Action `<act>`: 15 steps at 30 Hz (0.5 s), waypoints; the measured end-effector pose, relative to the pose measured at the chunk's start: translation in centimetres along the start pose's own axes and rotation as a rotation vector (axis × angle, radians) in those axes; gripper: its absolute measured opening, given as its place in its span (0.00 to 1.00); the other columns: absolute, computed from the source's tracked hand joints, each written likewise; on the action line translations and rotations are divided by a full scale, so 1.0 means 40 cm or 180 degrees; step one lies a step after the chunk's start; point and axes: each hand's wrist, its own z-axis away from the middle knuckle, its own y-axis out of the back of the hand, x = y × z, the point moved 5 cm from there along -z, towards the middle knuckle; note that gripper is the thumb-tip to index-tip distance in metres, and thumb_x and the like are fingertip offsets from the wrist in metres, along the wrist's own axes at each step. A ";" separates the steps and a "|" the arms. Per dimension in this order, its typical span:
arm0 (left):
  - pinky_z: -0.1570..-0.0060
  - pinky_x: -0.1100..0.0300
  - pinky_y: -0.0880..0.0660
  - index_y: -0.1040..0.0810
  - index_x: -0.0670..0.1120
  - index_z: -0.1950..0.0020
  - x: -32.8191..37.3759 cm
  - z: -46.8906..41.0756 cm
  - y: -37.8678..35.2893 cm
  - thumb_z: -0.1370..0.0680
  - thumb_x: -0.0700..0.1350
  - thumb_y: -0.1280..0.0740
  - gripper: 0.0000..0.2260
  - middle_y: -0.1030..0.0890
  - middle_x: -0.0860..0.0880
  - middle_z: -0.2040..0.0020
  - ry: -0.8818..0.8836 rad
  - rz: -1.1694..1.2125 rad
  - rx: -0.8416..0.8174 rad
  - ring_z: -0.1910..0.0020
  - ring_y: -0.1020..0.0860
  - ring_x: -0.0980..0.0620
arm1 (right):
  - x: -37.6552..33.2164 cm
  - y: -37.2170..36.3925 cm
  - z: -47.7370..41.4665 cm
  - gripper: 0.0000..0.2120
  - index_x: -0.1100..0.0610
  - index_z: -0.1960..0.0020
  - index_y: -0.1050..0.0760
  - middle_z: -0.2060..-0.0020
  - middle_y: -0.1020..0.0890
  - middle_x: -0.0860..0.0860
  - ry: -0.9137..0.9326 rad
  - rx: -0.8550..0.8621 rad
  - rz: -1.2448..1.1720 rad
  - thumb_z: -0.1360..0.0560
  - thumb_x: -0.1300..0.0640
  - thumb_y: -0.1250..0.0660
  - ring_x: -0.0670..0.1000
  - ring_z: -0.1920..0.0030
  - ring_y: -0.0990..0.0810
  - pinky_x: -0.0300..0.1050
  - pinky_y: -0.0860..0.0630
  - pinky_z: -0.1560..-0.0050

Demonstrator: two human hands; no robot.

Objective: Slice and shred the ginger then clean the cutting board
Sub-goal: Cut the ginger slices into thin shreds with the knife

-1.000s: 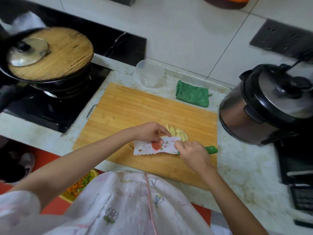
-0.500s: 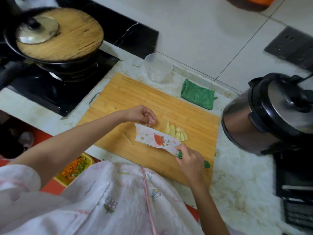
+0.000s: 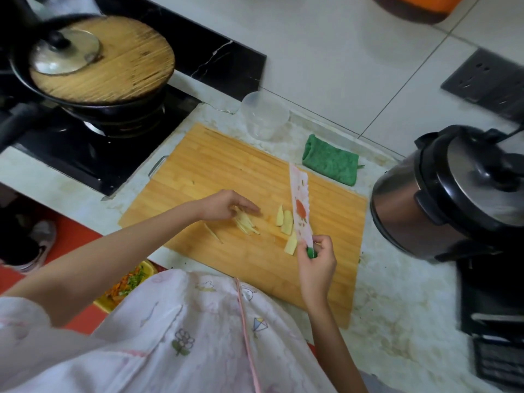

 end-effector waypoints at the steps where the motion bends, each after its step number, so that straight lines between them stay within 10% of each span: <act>1: 0.39 0.67 0.31 0.21 0.47 0.38 -0.008 0.023 0.013 0.28 0.26 0.39 0.24 0.20 0.53 0.40 0.0022 0.0119 0.0467 0.40 0.25 0.59 | -0.007 -0.012 0.003 0.14 0.47 0.60 0.33 0.65 0.19 0.48 -0.0052 -0.0116 -0.0149 0.25 0.63 0.33 0.42 0.74 0.26 0.34 0.36 0.76; 4: 0.51 0.56 0.23 0.17 0.45 0.49 -0.032 0.116 0.037 0.27 0.32 0.32 0.11 0.18 0.49 0.48 -0.0239 -0.0349 0.1626 0.51 0.20 0.52 | -0.017 -0.052 0.014 0.14 0.49 0.62 0.35 0.70 0.23 0.51 -0.0209 -0.0395 -0.0366 0.24 0.63 0.34 0.44 0.76 0.32 0.38 0.39 0.75; 15: 0.65 0.59 0.23 0.17 0.46 0.58 -0.089 0.168 -0.053 0.32 0.35 0.24 0.08 0.17 0.50 0.56 -0.0701 -0.1391 0.1564 0.59 0.19 0.48 | -0.034 -0.161 0.087 0.08 0.49 0.57 0.31 0.66 0.19 0.51 -0.0333 -0.1563 -0.0102 0.24 0.59 0.35 0.49 0.74 0.29 0.45 0.36 0.73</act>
